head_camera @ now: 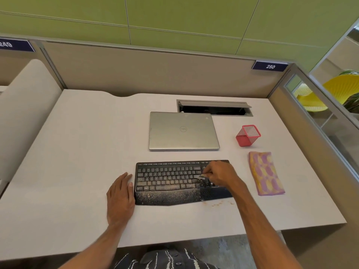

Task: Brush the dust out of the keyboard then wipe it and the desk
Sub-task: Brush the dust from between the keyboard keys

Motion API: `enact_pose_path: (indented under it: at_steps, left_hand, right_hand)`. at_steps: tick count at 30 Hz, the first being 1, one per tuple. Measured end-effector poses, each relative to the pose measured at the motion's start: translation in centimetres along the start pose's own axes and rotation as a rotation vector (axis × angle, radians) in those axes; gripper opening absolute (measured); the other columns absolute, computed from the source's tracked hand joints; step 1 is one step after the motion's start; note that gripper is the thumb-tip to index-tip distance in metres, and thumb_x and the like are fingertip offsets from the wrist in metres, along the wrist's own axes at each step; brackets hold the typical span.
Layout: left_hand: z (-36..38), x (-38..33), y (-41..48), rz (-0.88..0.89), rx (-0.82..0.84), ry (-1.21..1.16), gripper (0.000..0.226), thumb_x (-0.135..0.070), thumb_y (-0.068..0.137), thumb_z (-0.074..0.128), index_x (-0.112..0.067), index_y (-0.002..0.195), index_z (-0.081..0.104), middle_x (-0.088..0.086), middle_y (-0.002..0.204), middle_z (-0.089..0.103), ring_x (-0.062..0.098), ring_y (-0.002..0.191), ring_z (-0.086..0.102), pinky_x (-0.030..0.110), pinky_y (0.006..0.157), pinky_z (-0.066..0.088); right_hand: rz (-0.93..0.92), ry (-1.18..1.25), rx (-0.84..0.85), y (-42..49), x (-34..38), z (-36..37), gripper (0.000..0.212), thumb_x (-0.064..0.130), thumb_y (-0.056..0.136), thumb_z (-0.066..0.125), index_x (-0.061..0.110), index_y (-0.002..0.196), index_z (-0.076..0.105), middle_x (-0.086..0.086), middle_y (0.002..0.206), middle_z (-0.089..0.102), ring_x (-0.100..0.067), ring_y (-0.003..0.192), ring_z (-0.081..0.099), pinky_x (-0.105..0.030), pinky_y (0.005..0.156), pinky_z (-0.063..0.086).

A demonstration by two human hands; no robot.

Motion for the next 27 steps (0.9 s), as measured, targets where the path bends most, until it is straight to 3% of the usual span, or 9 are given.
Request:
enact_pose_path:
  at_steps: [3,6,9,12,17,22,24,27]
  left_hand:
    - [0.0,0.0,0.1,0.002,0.003,0.004,0.05,-0.046,0.117,0.023,-0.03,0.153,0.055,-0.008,0.163,0.05,0.017,0.154,0.042,0.047,0.128,0.033]
    - [0.0,0.0,0.0,0.001,0.0,0.0,0.05,-0.045,0.117,0.024,-0.03,0.153,0.055,-0.008,0.163,0.05,0.017,0.154,0.042,0.047,0.128,0.033]
    - [0.0,0.0,-0.1,0.003,-0.003,-0.002,0.05,-0.045,0.117,0.024,-0.03,0.153,0.055,-0.008,0.162,0.05,0.017,0.153,0.043,0.047,0.128,0.033]
    - [-0.1,0.0,0.0,0.0,0.002,-0.006,0.05,-0.046,0.117,0.024,-0.03,0.153,0.054,-0.008,0.162,0.05,0.018,0.153,0.042,0.048,0.128,0.033]
    - [-0.1,-0.1,0.0,0.002,-0.004,-0.013,0.05,-0.046,0.117,0.024,-0.031,0.153,0.054,-0.009,0.162,0.05,0.017,0.153,0.042,0.047,0.128,0.033]
    - [-0.2,0.0,0.0,0.002,-0.009,-0.011,0.049,-0.046,0.117,0.024,-0.031,0.153,0.055,-0.01,0.162,0.05,0.016,0.153,0.043,0.046,0.128,0.033]
    - [-0.2,0.0,0.0,0.001,-0.011,-0.007,0.049,-0.045,0.116,0.025,-0.031,0.153,0.055,-0.01,0.162,0.05,0.016,0.153,0.043,0.045,0.128,0.033]
    - [-0.1,0.0,0.0,-0.003,-0.01,-0.01,0.049,-0.045,0.116,0.026,-0.032,0.152,0.055,-0.011,0.162,0.05,0.015,0.152,0.043,0.044,0.127,0.032]
  right_hand:
    - [-0.037,0.077,0.013,0.2,1.2,0.5,0.022,0.033,0.1,0.068,0.035,0.12,0.078,0.018,0.116,0.076,0.0,0.088,0.058,-0.031,0.091,0.052]
    - [-0.024,0.158,0.006,0.1,1.1,0.4,0.022,0.038,0.1,0.068,0.037,0.119,0.077,0.019,0.115,0.076,0.001,0.084,0.06,-0.034,0.092,0.057]
    - [0.025,0.247,-0.076,-0.3,-0.1,-0.9,0.02,0.044,0.099,0.068,0.043,0.116,0.077,0.021,0.104,0.077,-0.005,0.076,0.067,-0.032,0.074,0.06]
    - [0.098,0.222,-0.141,-0.3,-1.0,-1.2,0.02,0.043,0.099,0.066,0.039,0.115,0.078,0.021,0.093,0.077,-0.003,0.065,0.064,-0.024,0.059,0.051]
    - [0.126,0.259,-0.078,-0.1,0.6,0.7,0.02,0.033,0.096,0.065,0.029,0.108,0.08,0.017,0.091,0.076,-0.001,0.066,0.063,-0.025,0.067,0.052]
    - [0.142,0.224,-0.007,0.0,0.9,1.7,0.02,0.023,0.089,0.064,0.023,0.094,0.084,0.018,0.082,0.076,-0.009,0.062,0.067,-0.021,0.055,0.046]
    - [0.157,0.236,-0.056,0.0,0.7,0.8,0.02,0.023,0.088,0.063,0.024,0.091,0.083,0.015,0.084,0.077,-0.006,0.062,0.066,-0.02,0.055,0.043]
    - [0.19,0.26,-0.162,-0.3,0.5,-0.2,0.02,0.025,0.09,0.063,0.024,0.092,0.082,0.014,0.072,0.072,-0.002,0.061,0.063,-0.018,0.054,0.039]
Point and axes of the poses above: each hand's wrist, its own y-axis towards the middle knuckle, its own z-axis out of the palm, x = y × z, the point moved 10 cm from there along y, towards the middle knuckle
